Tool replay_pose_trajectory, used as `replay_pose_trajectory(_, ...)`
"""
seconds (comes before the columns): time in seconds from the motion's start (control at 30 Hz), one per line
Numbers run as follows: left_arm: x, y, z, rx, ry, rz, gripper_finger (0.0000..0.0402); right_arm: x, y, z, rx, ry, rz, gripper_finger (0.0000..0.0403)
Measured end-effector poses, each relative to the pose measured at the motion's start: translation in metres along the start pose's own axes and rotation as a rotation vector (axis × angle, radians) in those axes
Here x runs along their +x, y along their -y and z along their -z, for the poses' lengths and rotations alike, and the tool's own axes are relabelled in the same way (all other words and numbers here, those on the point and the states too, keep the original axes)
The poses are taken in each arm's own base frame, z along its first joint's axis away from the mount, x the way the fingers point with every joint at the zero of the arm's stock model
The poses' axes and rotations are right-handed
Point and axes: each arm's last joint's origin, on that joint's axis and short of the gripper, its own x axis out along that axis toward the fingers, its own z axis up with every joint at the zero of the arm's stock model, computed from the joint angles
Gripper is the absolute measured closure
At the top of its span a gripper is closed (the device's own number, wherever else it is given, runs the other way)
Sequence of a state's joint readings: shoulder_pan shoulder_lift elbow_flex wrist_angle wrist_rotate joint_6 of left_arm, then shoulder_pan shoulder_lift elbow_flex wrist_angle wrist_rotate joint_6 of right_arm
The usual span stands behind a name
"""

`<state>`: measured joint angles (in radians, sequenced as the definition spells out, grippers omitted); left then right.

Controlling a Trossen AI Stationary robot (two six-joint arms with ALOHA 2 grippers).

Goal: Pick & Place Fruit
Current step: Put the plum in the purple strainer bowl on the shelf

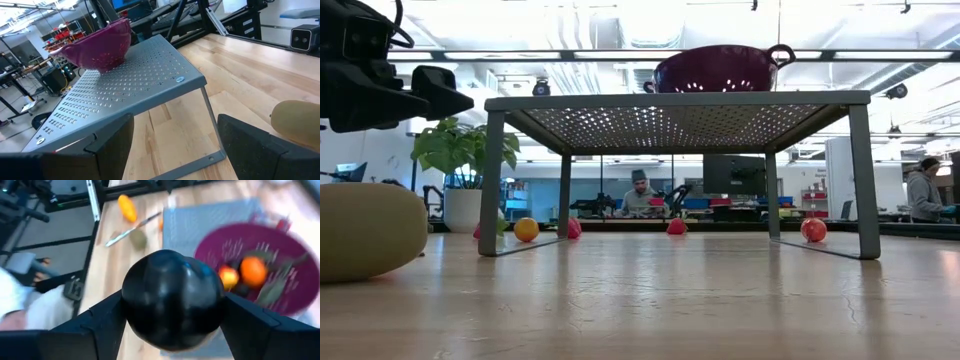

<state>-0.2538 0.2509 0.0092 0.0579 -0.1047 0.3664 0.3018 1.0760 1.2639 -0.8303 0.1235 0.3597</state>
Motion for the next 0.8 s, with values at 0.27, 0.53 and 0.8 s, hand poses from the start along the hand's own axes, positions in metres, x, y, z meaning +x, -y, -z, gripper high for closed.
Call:
replay_pose_trajectory(0.27, 0.0, 0.0, 0.0, 0.0, 0.0, 0.0, 0.011, 0.032, 0.018, -0.041, -0.085, -0.05, 0.143, 0.0131)
replay_pose_trajectory(0.53, 0.0, 0.0, 0.0, 0.0, 0.0, 0.0, 0.011, 0.062, 0.064, -0.045, -0.017, -0.169, 0.292, 0.0138)
replay_pose_trajectory(0.8, 0.0, 0.0, 0.0, 0.0, 0.0, 0.0, 0.011, 0.087, 0.083, -0.037, -0.002, -0.266, 0.331, 0.0122)
